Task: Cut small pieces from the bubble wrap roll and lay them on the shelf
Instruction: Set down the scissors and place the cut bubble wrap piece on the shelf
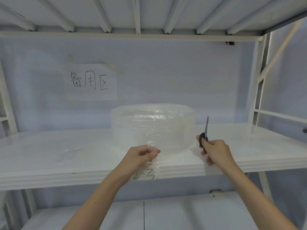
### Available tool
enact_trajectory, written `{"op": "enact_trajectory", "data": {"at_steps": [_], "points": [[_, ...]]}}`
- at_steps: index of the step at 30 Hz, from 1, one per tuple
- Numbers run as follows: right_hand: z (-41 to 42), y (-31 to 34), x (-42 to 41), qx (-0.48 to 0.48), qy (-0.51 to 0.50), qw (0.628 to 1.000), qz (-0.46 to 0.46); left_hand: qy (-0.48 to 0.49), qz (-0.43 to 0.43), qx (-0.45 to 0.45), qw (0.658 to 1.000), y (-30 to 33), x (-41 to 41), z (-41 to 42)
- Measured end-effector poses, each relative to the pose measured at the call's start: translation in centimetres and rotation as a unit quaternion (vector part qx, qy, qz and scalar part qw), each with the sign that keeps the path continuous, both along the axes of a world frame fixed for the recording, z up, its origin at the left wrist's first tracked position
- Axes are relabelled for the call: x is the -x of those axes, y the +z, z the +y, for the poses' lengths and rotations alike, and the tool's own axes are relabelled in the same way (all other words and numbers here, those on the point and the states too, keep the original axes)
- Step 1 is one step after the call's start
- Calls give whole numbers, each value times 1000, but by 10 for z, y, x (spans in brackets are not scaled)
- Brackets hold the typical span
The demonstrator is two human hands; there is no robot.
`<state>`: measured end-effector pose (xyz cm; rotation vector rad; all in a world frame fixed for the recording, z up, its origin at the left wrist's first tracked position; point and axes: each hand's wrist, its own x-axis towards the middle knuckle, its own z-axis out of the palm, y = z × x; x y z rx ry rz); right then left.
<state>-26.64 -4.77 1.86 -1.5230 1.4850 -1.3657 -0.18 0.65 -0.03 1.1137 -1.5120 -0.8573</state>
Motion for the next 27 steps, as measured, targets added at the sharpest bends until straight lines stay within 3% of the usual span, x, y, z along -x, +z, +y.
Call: {"op": "enact_trajectory", "data": {"at_steps": [5,11,15,18,20,22,25,27], "points": [[-13,-2,1,-26,-68,976,207,1,7,-6,1000,1,-3,0],[-20,7,-14,-88,-49,881,463,-12,69,-18,997,9,-7,2],[-30,6,-21,-90,-52,844,526,-6,94,3,996,11,-15,3],[-23,7,-25,5,-123,810,573,6,102,13,995,15,-24,5],[-10,10,-33,100,-159,822,537,16,105,18,994,19,-31,6],[11,14,-54,168,-121,858,470,24,108,22,994,22,-39,8],[44,23,-98,194,34,936,291,40,100,24,994,23,-50,12],[54,26,-126,138,168,963,158,44,101,21,994,23,-56,16]]}}
